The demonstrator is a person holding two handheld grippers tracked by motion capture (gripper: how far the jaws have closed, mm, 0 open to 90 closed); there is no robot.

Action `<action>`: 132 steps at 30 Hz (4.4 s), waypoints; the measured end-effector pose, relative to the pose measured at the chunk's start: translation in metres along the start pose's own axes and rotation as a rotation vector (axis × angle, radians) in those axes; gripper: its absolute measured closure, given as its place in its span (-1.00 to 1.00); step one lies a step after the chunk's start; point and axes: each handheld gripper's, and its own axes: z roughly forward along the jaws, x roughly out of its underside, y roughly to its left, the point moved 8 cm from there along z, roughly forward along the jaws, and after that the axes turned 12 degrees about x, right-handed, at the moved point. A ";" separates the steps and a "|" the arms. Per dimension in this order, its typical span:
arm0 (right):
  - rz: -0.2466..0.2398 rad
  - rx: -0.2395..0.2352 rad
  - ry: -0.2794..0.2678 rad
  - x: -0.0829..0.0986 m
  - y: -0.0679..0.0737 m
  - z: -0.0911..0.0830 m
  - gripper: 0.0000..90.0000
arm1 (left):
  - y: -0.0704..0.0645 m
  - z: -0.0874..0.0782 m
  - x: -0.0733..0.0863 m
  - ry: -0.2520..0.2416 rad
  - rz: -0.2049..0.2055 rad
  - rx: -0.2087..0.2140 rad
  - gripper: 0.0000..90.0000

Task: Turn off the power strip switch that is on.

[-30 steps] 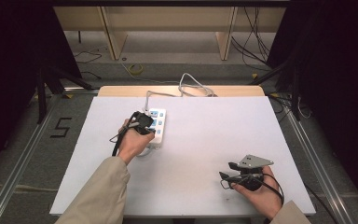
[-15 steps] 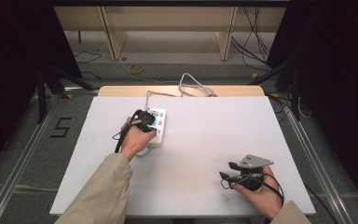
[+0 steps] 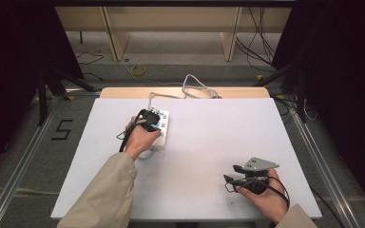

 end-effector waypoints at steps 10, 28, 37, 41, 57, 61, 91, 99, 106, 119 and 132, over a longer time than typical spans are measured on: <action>-0.001 0.000 0.000 0.000 0.000 0.000 0.03 | 0.004 0.007 0.000 0.013 -0.016 0.002 0.99; -0.001 -0.001 0.001 0.000 -0.001 0.000 0.03 | 0.003 0.016 -0.008 0.025 -0.007 0.007 0.99; -0.001 -0.003 0.002 0.000 -0.001 0.000 0.03 | 0.000 0.022 -0.010 0.028 -0.015 0.013 0.99; -0.001 -0.003 0.002 0.000 -0.001 0.000 0.03 | -0.001 0.022 -0.010 0.033 -0.007 0.008 0.99; -0.003 -0.004 0.001 0.000 0.000 0.000 0.03 | -0.003 0.023 -0.010 0.057 0.008 -0.027 1.00; -0.004 -0.004 0.001 0.000 0.000 0.000 0.03 | -0.004 0.023 -0.011 0.075 0.016 -0.037 1.00; -0.004 -0.006 0.003 0.000 -0.001 0.000 0.03 | -0.002 0.025 -0.015 0.087 0.017 -0.042 1.00; -0.003 -0.005 0.003 0.000 -0.001 0.000 0.03 | -0.004 0.024 -0.014 0.089 -0.001 -0.022 1.00; -0.002 -0.006 0.002 0.000 -0.001 0.000 0.03 | 0.002 0.022 -0.011 0.098 -0.007 -0.052 1.00; -0.010 -0.008 0.007 0.001 -0.001 0.002 0.03 | 0.002 0.020 -0.015 0.067 -0.010 -0.023 1.00; -0.010 -0.009 0.003 0.000 -0.001 0.001 0.03 | 0.000 0.023 -0.012 0.085 -0.019 -0.009 1.00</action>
